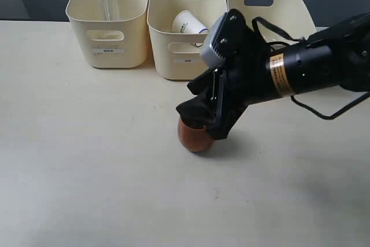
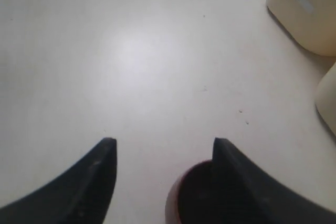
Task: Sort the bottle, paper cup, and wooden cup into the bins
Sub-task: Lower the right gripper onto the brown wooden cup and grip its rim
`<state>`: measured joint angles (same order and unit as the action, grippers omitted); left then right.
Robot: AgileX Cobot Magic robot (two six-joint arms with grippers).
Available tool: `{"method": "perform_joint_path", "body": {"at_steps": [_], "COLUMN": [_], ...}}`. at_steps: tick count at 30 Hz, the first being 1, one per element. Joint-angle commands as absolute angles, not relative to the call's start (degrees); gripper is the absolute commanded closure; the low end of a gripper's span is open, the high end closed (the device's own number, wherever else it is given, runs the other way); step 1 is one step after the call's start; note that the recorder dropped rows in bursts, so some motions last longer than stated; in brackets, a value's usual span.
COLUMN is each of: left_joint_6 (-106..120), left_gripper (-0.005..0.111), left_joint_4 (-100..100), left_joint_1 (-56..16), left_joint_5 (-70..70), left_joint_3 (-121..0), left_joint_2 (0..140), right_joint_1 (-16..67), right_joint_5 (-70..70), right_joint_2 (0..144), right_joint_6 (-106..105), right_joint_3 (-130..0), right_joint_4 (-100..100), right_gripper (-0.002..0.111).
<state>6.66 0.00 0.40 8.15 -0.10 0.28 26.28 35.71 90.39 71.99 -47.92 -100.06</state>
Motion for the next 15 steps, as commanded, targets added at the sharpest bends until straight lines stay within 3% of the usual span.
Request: {"method": "perform_joint_path", "body": {"at_steps": [1,15], "left_joint_6": [6.6,6.6], "left_gripper": [0.107,0.107], "left_joint_4": [0.0,0.0], "left_joint_1": [0.4,0.4], "left_joint_5": [7.7,7.7], "left_joint_3": [0.0,0.0], "left_joint_2": [0.0,0.0], "right_joint_1": [29.8,33.5], "right_joint_5": [30.2,25.4], "right_joint_2": [90.0,90.0], "right_joint_6": [70.5,73.0], "right_joint_3": [-47.2,-46.1], "right_joint_4": [-99.9,-99.9], "right_gripper": [0.048,0.049]}}
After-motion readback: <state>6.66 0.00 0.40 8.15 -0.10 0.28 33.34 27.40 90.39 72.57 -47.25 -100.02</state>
